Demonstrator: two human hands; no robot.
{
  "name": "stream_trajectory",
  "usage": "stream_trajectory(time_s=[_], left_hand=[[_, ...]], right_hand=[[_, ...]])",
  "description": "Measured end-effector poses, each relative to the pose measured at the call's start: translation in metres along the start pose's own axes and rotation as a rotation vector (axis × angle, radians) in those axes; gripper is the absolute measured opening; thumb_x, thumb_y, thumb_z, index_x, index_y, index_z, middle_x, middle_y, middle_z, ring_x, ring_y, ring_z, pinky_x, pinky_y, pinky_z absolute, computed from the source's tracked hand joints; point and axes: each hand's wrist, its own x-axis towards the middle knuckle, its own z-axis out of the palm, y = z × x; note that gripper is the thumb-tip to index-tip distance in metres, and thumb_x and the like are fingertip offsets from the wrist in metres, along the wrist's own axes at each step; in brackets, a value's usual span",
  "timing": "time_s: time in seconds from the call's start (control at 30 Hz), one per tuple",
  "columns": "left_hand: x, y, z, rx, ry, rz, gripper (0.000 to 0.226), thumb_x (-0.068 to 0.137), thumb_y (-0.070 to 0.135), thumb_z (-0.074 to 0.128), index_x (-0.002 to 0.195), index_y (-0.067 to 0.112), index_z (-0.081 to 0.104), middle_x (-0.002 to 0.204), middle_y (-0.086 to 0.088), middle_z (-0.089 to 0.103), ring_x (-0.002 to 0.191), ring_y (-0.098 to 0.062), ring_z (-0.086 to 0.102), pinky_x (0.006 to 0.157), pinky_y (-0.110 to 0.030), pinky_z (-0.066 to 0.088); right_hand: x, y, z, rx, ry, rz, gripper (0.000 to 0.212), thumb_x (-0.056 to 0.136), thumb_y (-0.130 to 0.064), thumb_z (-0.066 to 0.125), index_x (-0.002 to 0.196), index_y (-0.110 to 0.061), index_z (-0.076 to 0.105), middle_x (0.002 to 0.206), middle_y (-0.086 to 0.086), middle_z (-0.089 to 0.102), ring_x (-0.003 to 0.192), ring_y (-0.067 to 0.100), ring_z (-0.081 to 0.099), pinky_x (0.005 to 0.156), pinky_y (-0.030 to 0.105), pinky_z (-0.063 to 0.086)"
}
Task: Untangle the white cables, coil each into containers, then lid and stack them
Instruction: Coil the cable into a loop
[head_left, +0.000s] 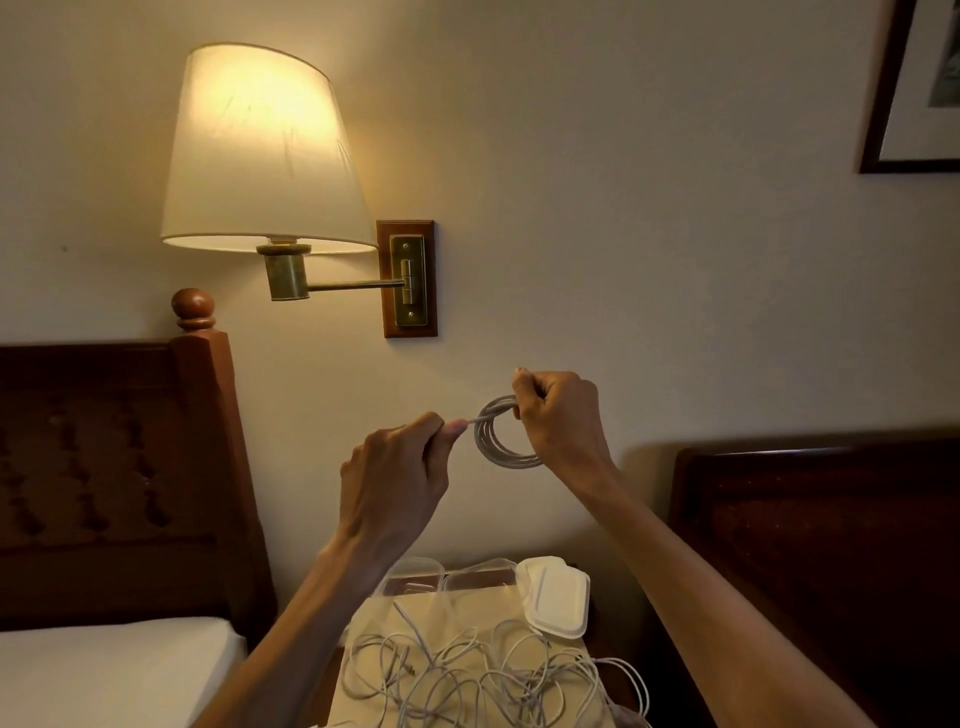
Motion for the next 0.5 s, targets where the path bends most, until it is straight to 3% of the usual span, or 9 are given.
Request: stream_trajectory(time_s=[0.17, 0.27, 0.33, 0.4, 0.5], left_hand=[[-0.010, -0.003, 0.002, -0.065, -0.001, -0.041, 0.049, 0.097, 0.057, 0.035, 0.071, 0.022, 0.057, 0.048, 0.010, 0.047, 0.041, -0.010, 0.048, 0.040, -0.034, 0.042], [-0.010, -0.006, 0.001, -0.284, -0.083, -0.154, 0.044, 0.099, 0.051, 0.040, 0.073, 0.024, 0.063, 0.058, 0.005, 0.060, 0.051, -0.014, 0.056, 0.048, -0.042, 0.050], [-0.004, -0.004, -0.003, -0.437, -0.242, -0.256, 0.028, 0.098, 0.041, 0.046, 0.089, 0.030, 0.070, 0.078, 0.005, 0.067, 0.068, -0.008, 0.062, 0.056, -0.032, 0.054], [0.003, 0.003, -0.004, -0.512, -0.368, -0.319, 0.025, 0.100, 0.031, 0.045, 0.114, 0.031, 0.066, 0.095, 0.014, 0.064, 0.085, 0.006, 0.058, 0.070, -0.015, 0.047], [0.008, 0.009, -0.003, -0.768, -0.430, -0.437, 0.032, 0.102, 0.016, 0.041, 0.128, 0.021, 0.060, 0.104, 0.005, 0.065, 0.092, 0.000, 0.054, 0.076, -0.015, 0.042]], right_hand=[[0.000, 0.004, -0.004, 0.013, 0.001, 0.019, 0.047, 0.100, -0.023, 0.052, 0.061, -0.001, 0.067, 0.048, 0.001, 0.056, 0.040, 0.003, 0.050, 0.045, 0.011, 0.035], [0.000, -0.002, -0.008, 0.068, -0.016, 0.028, 0.045, 0.100, -0.023, 0.052, 0.061, -0.005, 0.065, 0.052, 0.003, 0.060, 0.040, 0.003, 0.049, 0.044, 0.010, 0.035], [0.000, -0.006, -0.009, 0.156, -0.059, 0.072, 0.043, 0.101, -0.026, 0.050, 0.063, -0.009, 0.063, 0.051, -0.004, 0.055, 0.039, 0.003, 0.048, 0.046, 0.010, 0.036], [-0.002, -0.010, -0.008, 0.251, -0.119, 0.132, 0.043, 0.102, -0.030, 0.047, 0.065, -0.014, 0.061, 0.052, -0.005, 0.052, 0.039, 0.005, 0.045, 0.048, 0.018, 0.041], [-0.006, -0.010, -0.007, 0.344, -0.185, 0.202, 0.041, 0.102, -0.034, 0.044, 0.071, -0.014, 0.060, 0.055, -0.002, 0.050, 0.043, 0.005, 0.043, 0.046, 0.020, 0.042]])
